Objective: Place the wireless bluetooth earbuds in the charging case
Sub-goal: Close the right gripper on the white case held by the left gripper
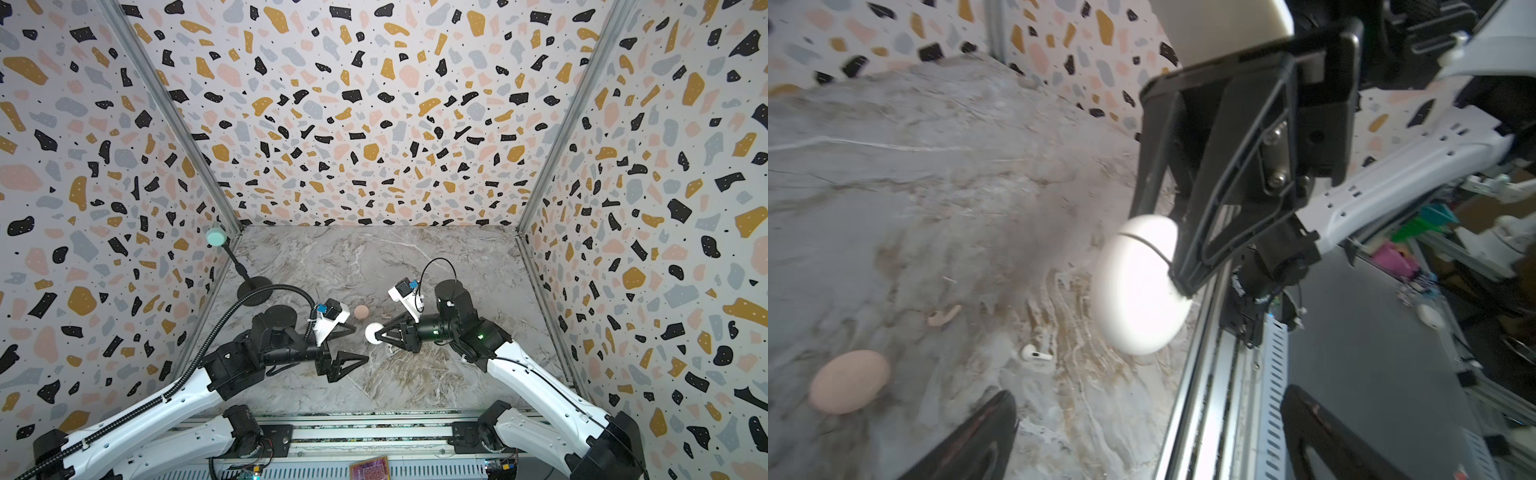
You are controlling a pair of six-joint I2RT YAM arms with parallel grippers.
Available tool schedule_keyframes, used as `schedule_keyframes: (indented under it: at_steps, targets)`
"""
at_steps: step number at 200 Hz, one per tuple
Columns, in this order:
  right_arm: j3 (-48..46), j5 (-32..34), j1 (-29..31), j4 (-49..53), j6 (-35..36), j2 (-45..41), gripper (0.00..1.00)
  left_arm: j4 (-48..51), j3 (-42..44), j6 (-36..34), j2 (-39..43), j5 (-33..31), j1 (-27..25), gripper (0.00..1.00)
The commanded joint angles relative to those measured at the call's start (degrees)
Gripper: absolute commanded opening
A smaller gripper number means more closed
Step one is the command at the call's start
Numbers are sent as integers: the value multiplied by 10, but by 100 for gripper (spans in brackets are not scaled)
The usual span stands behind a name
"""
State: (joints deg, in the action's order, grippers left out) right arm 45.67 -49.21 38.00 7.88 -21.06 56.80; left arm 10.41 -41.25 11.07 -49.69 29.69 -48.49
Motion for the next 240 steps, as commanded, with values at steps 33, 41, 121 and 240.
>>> schedule_keyframes:
  at_steps: [33,41,121,240]
  targets:
    - [52,-12,27,87,65,2,0,-34,1,15,-5,137,3,97]
    - [56,-9,32,94,69,6,0,-33,0,14,-8,139,3,96]
    - [56,-4,56,103,86,2,0,-22,-10,-4,-34,147,3,66]
    - [52,15,79,111,100,-9,0,-11,-15,-13,-53,156,-3,46]
